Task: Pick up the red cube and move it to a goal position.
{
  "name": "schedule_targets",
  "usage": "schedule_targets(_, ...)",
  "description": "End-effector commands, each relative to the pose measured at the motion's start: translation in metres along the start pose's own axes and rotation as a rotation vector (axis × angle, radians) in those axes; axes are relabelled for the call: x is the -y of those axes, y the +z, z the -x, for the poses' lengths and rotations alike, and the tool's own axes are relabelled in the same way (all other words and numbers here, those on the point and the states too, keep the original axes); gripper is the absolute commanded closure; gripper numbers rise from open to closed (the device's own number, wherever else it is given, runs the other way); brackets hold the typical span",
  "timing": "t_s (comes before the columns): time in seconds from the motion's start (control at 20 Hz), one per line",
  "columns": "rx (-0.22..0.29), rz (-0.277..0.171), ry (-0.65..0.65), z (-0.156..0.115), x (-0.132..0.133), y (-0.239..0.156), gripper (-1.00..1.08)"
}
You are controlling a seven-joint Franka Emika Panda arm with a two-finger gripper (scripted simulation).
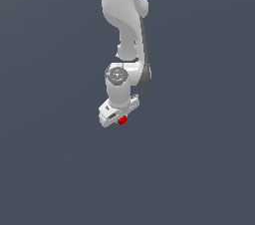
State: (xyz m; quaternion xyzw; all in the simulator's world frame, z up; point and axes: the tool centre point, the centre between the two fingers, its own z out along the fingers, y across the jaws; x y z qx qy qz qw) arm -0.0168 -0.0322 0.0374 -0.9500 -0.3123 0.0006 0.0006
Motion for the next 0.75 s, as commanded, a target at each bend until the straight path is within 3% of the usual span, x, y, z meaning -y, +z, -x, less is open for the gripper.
schedule_targets(0.0,-0.001,0.001,0.001,0.003,-0.005,-0.014,1.08)
schedule_targets(0.4,-0.001,0.002,0.0,0.015,-0.023,-0.063,1.08)
schedule_targets(0.7,-0.001,0.002,0.0,0.018,-0.028,-0.075,1.08)
